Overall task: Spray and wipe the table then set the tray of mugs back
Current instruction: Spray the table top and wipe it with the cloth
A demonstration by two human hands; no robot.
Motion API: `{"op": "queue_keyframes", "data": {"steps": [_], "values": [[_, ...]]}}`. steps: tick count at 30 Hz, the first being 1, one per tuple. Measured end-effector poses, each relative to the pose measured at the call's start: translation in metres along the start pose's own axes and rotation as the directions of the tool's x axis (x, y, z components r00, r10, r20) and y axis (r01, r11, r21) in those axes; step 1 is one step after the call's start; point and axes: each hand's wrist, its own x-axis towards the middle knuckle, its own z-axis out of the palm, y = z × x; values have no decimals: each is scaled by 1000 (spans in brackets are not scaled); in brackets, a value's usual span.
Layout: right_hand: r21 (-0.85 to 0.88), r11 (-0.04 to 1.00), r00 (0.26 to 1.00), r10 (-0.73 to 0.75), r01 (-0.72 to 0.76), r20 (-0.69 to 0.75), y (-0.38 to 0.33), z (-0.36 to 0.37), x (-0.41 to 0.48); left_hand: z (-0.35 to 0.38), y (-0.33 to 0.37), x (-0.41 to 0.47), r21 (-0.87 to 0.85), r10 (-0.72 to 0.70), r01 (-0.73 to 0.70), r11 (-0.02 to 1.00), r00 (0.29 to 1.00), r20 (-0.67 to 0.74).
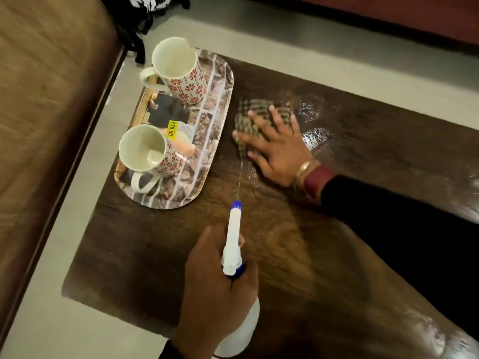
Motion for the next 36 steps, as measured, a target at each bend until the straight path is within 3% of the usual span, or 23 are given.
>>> {"op": "queue_keyframes", "data": {"steps": [3,5,8,13,17,19,21,23,25,28,32,34,36], "values": [[23,978,978,208,-208,-11,-9,0,29,-1,-8,-16,77,11,-10,997,1000,-6],[41,978,978,205,-203,-42,-28,12,14,-7,-9,-26,48,1,0,999,1000,-18],[82,992,993,103,-98,-60,-69,29,-42,-18,-17,-43,-33,-16,17,999,1000,6],[120,987,994,-110,108,6,-164,62,-169,-34,-27,-68,51,62,-63,997,998,25],[76,961,962,-270,267,31,-160,69,-199,-41,-36,-89,47,77,-79,996,996,33],[43,987,988,-156,155,19,-139,63,-173,-42,-36,-98,46,50,-53,998,997,58],[54,996,997,67,-65,-27,-115,51,-129,-44,-35,-109,63,76,-82,995,993,92],[81,966,968,250,-247,-22,-100,36,-90,-44,-36,-122,46,81,-84,995,995,60],[96,936,940,341,-340,1,-108,35,-74,-43,-40,-129,29,89,-90,996,996,22],[83,965,967,251,-247,-38,-156,53,-110,-47,-42,-144,106,119,-112,988,991,-62],[129,992,999,20,-14,-39,-240,88,-231,-54,-40,-172,118,16,-12,993,999,-30],[96,995,1000,6,-5,-11,-262,99,-286,-57,-47,-188,164,-37,41,986,999,-26],[76,993,995,95,-93,-20,-250,105,-317,-60,-53,-199,176,-90,83,981,995,35]]}}
